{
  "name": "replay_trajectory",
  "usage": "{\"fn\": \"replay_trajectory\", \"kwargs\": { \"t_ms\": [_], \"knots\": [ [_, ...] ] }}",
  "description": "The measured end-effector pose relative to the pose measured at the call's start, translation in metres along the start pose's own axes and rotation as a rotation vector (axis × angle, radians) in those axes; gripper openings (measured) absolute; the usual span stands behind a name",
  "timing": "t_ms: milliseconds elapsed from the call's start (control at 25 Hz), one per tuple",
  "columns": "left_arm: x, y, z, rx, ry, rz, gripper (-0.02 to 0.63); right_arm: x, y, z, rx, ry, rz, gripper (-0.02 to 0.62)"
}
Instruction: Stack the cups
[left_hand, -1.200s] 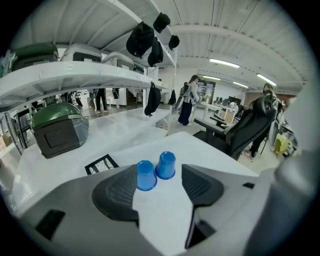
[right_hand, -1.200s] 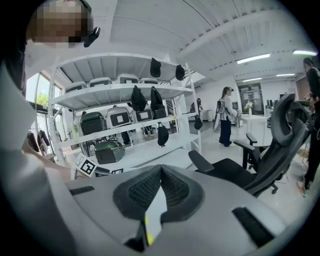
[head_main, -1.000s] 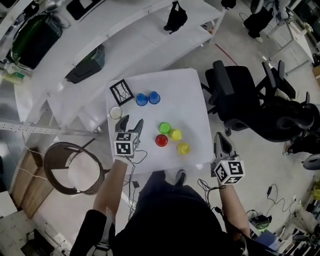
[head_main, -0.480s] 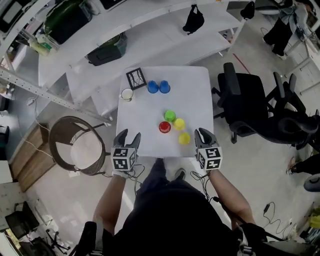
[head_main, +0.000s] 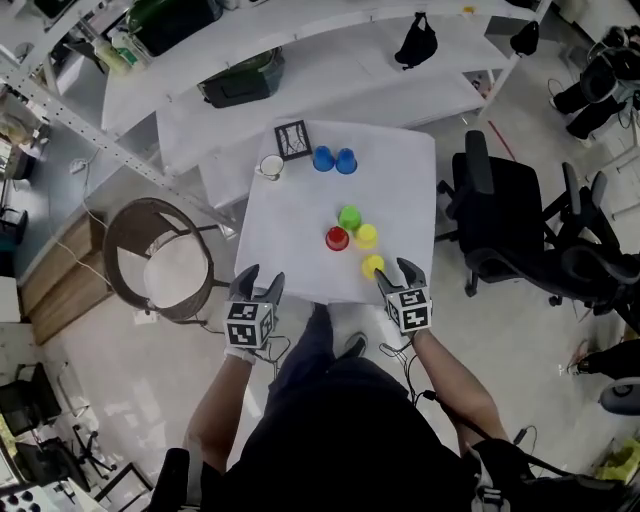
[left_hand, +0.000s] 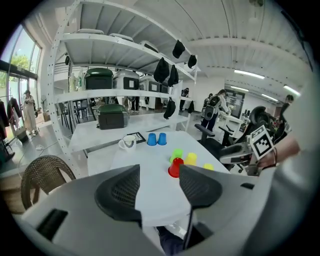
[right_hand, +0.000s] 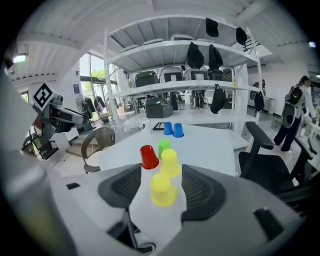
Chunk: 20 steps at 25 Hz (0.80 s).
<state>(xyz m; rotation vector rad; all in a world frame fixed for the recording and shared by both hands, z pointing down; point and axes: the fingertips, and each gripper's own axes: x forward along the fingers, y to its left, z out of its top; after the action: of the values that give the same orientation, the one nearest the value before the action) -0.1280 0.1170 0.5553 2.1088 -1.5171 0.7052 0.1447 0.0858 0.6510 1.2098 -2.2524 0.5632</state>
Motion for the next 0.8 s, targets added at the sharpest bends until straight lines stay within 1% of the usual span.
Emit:
{"fn": "replay_trajectory", "kwargs": {
  "t_ms": [200, 440, 560, 680, 720, 760, 800],
  "knots": [
    [-0.017, -0.001, -0.008, 0.011, 0.01, 0.028, 0.241, 0.024, 0.004, -0.029, -0.023, 0.076, 0.032, 0.266],
    [-0.029, 0.011, -0.018, -0.005, 0.02, 0.057, 0.235, 0.043, 0.005, -0.04, -0.054, 0.13, 0.019, 0.276],
    [-0.027, 0.016, -0.019, -0.024, 0.021, 0.055, 0.235, 0.053, 0.008, -0.051, -0.059, 0.17, 0.036, 0.292],
    [-0.02, 0.015, -0.014, -0.026, 0.018, 0.04, 0.233, 0.062, 0.008, -0.06, -0.057, 0.209, 0.038, 0.298],
    [-0.018, 0.015, -0.012, -0.022, 0.019, 0.033, 0.233, 0.064, 0.007, -0.061, -0.059, 0.216, 0.036, 0.294],
    [-0.015, 0.014, -0.009, -0.017, 0.021, 0.026, 0.235, 0.065, 0.006, -0.062, -0.064, 0.221, 0.035, 0.271],
    [-0.012, 0.014, -0.007, -0.013, 0.022, 0.02, 0.234, 0.065, 0.005, -0.062, -0.067, 0.225, 0.037, 0.212]
  ]
}}
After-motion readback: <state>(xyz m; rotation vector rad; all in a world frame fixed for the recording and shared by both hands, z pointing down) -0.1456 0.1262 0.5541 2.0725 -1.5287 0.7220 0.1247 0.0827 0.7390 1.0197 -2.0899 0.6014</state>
